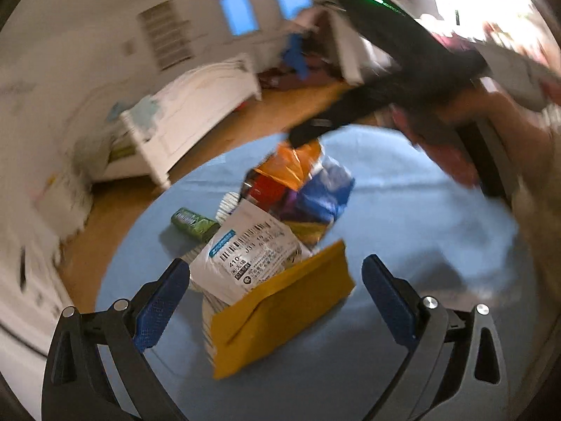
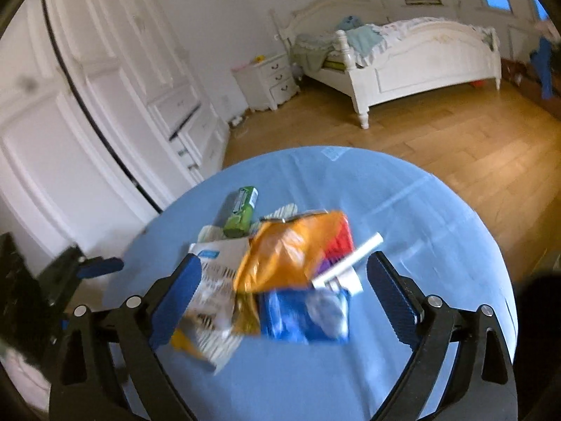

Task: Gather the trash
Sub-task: 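Grasp the yellow envelope with left tool while right tool grasps the orange snack packet, then carry the envelope and snack packet to the bin and release them, then grasp the white courier bag with left tool while right tool grasps the red milk box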

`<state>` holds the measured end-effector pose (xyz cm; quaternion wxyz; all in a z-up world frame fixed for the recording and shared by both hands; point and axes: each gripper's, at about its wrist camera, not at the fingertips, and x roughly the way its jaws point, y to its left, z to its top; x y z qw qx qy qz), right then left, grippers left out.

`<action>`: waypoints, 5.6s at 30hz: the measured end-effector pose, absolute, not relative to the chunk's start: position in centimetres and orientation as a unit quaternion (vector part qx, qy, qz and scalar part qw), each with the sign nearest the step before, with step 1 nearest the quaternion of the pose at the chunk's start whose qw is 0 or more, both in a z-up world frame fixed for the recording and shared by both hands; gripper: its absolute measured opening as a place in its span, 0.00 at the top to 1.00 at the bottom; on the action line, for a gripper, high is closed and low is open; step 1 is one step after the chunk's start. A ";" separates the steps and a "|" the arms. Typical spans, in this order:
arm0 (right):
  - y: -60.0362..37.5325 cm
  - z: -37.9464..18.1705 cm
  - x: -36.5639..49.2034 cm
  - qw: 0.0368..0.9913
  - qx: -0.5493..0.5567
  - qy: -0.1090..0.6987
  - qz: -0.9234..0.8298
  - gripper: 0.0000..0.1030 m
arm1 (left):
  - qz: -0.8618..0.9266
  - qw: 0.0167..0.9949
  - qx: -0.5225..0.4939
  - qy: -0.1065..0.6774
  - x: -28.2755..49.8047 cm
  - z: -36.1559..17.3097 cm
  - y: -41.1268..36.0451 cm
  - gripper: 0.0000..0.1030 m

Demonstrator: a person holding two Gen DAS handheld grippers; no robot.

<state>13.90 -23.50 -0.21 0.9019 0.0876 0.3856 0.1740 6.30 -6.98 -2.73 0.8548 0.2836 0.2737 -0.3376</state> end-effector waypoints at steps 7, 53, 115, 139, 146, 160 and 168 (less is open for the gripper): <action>-20.2 -1.9 16.5 0.892 0.016 0.425 0.150 0.41 | -0.369 0.826 0.332 0.268 8.2 -4.7 -7.8 0.12; -41.6 -5.6 0.8 0.880 0.188 0.420 0.115 0.69 | -0.401 0.868 0.021 0.291 9.7 1.5 -17.7 0.84; -52.6 -9.5 -1.9 0.888 0.284 0.355 -0.068 0.26 | -0.432 0.836 0.021 0.336 10.0 -1.8 -32.4 0.16; -23.6 -1.6 17.4 0.888 -0.003 0.426 0.175 0.05 | -0.087 0.894 -0.073 0.434 12.7 -5.3 -4.6 0.05; -21.5 -4.1 19.5 0.869 -0.054 0.461 0.171 0.05 | -0.097 0.887 -0.081 0.445 13.5 -6.3 -5.2 0.05; -26.1 -2.0 14.2 0.898 0.086 0.396 0.175 0.15 | -0.116 0.897 -0.064 0.421 15.0 -6.8 -5.7 0.42; -29.0 -1.3 10.1 0.903 0.150 0.363 0.173 0.15 | -0.128 0.913 -0.100 0.374 12.7 -4.7 -4.0 0.60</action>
